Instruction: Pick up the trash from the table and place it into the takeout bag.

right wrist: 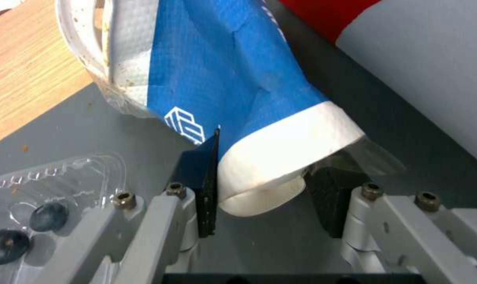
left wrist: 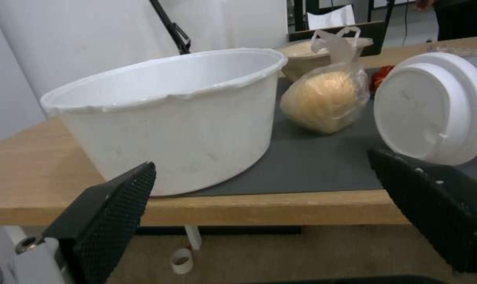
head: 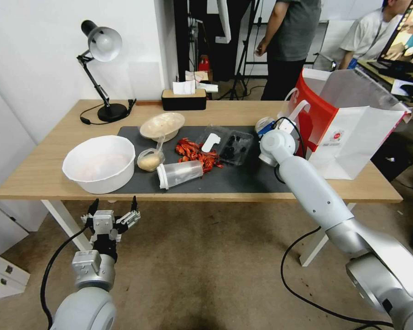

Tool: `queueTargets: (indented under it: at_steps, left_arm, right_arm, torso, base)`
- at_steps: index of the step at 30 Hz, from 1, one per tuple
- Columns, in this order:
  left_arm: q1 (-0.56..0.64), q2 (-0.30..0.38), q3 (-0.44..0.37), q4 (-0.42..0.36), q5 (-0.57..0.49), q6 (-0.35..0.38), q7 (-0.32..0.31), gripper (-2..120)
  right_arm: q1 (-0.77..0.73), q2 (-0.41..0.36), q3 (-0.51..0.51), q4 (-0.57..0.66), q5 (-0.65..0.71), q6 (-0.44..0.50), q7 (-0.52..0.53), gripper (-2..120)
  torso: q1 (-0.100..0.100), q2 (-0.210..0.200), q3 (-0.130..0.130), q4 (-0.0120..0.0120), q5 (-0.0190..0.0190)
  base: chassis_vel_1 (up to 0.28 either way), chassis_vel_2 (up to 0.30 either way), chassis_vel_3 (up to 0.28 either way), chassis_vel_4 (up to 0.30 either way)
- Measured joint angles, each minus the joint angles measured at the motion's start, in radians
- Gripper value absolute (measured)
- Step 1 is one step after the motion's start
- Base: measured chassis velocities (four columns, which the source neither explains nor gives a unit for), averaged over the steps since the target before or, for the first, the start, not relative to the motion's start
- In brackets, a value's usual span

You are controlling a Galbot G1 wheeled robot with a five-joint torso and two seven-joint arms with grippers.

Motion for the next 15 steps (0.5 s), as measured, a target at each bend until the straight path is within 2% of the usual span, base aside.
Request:
queueTargets:
  at_steps: [15]
  left_arm:
    - [-0.003,0.0,0.001,-0.002,0.001,-0.003,-0.003,100]
  right_arm:
    - [-0.026,-0.007,0.001,0.047,-0.027,0.026,-0.024,34]
  torso:
    - [0.0,-0.001,0.0,0.0007,0.0008]
  base:
    - [0.0,0.0,0.0,0.0]
